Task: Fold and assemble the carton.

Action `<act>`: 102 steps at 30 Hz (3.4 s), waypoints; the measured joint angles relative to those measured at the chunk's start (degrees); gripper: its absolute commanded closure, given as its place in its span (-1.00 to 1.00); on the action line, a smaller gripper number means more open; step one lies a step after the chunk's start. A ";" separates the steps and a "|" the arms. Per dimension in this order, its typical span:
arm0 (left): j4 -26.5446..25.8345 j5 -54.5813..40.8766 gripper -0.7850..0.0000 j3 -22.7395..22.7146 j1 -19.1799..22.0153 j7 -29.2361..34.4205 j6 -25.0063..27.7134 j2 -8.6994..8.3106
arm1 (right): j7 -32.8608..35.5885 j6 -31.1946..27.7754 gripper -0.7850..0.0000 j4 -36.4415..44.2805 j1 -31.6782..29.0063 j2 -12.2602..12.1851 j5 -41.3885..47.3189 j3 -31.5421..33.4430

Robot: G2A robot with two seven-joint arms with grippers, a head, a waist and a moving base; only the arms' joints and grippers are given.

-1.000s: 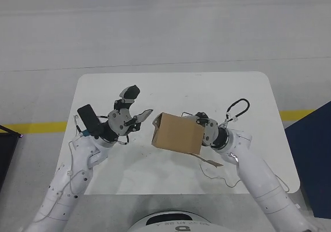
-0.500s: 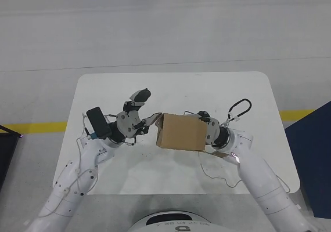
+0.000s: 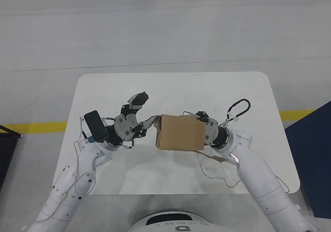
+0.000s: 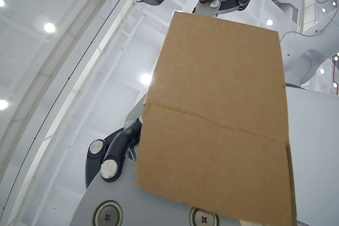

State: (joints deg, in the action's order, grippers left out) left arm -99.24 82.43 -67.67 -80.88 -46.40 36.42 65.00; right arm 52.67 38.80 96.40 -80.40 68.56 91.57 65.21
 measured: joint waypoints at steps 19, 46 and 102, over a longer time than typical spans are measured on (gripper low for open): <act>-1.31 0.86 -0.56 -0.98 -1.77 -0.87 -0.37 -0.36 | -1.19 -0.43 1.00 -0.22 -0.20 0.11 0.58 0.35; -0.62 -0.08 -0.83 -9.98 -7.57 -2.66 -3.12 -1.88 | -5.60 -2.16 1.00 -1.49 -1.14 -0.07 2.31 4.22; -0.09 -0.58 -1.00 -13.14 -9.22 -3.03 -3.31 -2.28 | -124.01 -41.20 -0.12 9.70 15.30 1.11 31.91 -0.21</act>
State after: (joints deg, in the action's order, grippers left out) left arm -99.33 81.85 -80.81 -90.10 -49.43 33.11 62.71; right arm -71.33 -2.40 106.10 -65.10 69.67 123.48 65.01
